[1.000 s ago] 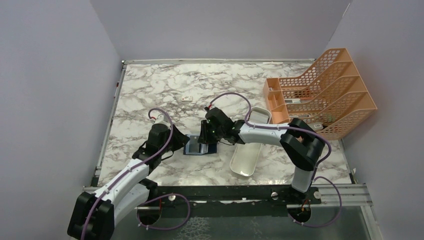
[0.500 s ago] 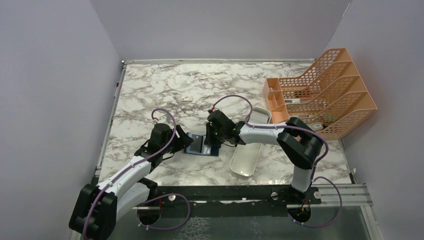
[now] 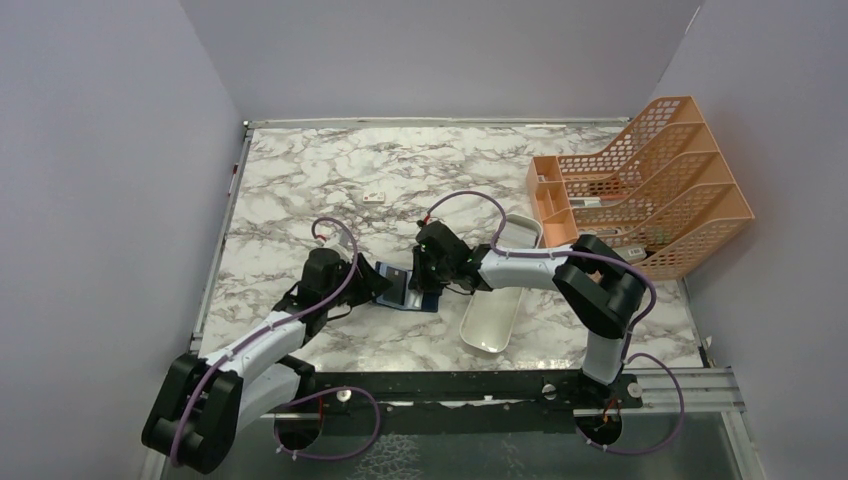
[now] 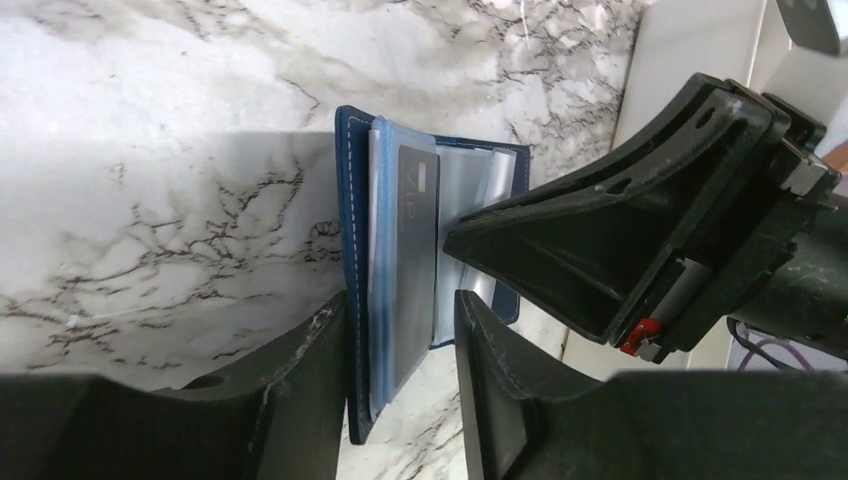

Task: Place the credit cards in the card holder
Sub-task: Turn over the card slot in the card holder.

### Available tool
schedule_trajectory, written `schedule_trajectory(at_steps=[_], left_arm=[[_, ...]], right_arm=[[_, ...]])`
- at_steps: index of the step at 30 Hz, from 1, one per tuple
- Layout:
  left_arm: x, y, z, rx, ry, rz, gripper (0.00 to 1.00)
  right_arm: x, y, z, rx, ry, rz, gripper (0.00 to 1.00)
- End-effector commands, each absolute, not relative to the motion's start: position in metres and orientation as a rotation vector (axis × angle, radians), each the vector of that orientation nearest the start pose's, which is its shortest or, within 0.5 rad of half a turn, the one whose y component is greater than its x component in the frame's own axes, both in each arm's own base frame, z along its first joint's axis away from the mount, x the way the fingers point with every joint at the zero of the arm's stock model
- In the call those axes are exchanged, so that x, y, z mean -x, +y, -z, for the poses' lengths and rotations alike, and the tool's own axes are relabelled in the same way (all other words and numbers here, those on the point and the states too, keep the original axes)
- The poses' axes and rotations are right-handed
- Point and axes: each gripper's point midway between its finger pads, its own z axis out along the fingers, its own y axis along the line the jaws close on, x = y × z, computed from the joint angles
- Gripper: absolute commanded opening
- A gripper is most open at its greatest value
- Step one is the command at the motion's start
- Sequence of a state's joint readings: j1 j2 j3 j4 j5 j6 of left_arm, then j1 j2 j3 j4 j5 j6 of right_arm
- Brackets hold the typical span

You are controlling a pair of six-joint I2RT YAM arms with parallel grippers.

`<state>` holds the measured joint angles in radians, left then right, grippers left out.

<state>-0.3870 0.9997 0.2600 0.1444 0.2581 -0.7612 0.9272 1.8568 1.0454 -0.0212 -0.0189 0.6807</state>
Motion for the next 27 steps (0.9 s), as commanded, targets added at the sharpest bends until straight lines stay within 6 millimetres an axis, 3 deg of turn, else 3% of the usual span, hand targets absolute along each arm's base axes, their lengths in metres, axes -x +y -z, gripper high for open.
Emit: schedule_trajectory(at_steps=[1, 11, 19, 23, 27], left_arm=[[-0.23, -0.19, -0.074, 0.2, 2.213, 1.059, 0.38], [-0.229, -0.196, -0.092, 0.186, 2.148, 1.135, 0.19], [-0.227, -0.199, -0.091, 0.16, 2.151, 1.162, 0.0], [-0.222, -0.207, -0.099, 0.139, 2.128, 1.24, 0.0], [-0.22, -0.21, -0.11, 0.131, 2.093, 1.283, 0.09]], right_arm=[[-0.241, 0.361, -0.001, 0.318, 2.587, -0.647, 0.17], [-0.243, 0.363, -0.002, 0.325, 2.577, -0.664, 0.16], [-0.242, 0.363, 0.0, 0.323, 2.573, -0.685, 0.16], [-0.242, 0.367, 0.0, 0.336, 2.565, -0.711, 0.16], [-0.241, 0.367, 0.001, 0.334, 2.569, -0.721, 0.17]])
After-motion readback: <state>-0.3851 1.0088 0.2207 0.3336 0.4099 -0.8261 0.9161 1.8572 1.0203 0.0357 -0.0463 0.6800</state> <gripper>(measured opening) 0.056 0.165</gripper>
